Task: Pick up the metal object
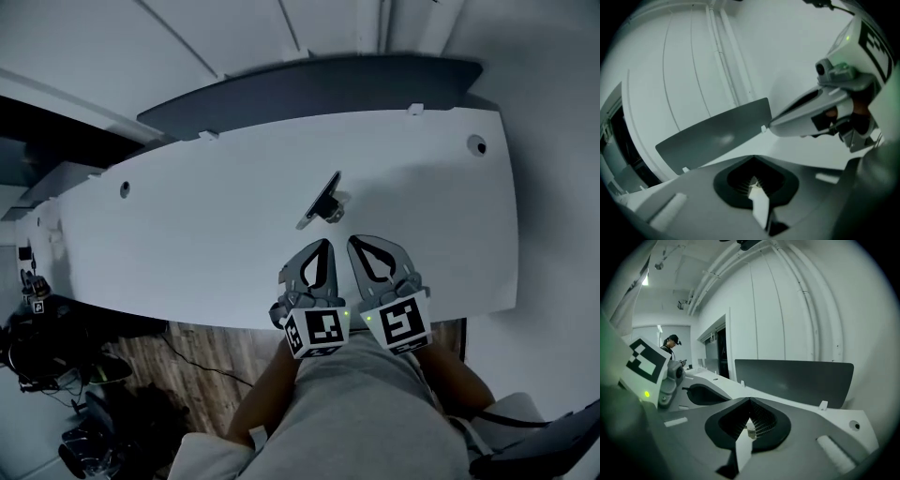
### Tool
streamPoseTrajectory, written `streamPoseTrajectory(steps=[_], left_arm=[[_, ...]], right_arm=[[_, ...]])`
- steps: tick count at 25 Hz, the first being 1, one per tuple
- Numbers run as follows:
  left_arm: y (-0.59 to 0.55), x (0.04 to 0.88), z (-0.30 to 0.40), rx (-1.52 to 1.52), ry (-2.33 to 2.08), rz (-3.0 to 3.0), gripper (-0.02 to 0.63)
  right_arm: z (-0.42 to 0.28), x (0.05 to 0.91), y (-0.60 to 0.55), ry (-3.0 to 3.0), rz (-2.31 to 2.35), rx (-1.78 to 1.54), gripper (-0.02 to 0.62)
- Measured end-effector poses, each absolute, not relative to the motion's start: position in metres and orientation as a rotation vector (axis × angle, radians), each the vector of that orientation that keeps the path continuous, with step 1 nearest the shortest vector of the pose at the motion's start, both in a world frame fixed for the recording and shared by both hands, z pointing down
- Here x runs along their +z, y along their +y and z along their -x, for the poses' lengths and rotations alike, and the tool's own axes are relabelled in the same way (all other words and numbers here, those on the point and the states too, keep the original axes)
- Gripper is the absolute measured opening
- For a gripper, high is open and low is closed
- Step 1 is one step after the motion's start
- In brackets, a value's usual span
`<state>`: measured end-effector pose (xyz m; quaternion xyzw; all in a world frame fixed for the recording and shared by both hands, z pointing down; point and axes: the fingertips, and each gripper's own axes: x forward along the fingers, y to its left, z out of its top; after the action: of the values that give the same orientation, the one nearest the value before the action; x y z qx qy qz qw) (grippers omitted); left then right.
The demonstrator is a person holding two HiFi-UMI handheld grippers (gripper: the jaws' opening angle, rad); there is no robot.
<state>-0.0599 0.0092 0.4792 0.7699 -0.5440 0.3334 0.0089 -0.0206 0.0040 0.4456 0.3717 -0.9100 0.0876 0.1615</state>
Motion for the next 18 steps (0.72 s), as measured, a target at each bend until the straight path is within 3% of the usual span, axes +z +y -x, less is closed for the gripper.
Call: streamPoseTrajectory(steps=[11,12,13,18], left_arm=[[-0.034,0.552,0.056,1.323,-1.543,-2.312,0.003],[-0.037,0.558,0.056,1.359,-1.518,-2.301,0.067],[-0.039,0.565,0.055,1.395,-1.484,-2.289,0.187],[-0.041,0.601,0.054,1.521,-1.377,-2.221,0.244]], right_arm=[[0.008,0.471,-0.025,-2.501,-1.107,0.349,0.002],[0.008,0.473,-0.026,-2.500,-1.106,0.355,0.002],[0.008,0.475,-0.028,-2.499,-1.103,0.360,0.002],[0.006,0.482,-0.031,-2.494,-1.099,0.379,0.002]])
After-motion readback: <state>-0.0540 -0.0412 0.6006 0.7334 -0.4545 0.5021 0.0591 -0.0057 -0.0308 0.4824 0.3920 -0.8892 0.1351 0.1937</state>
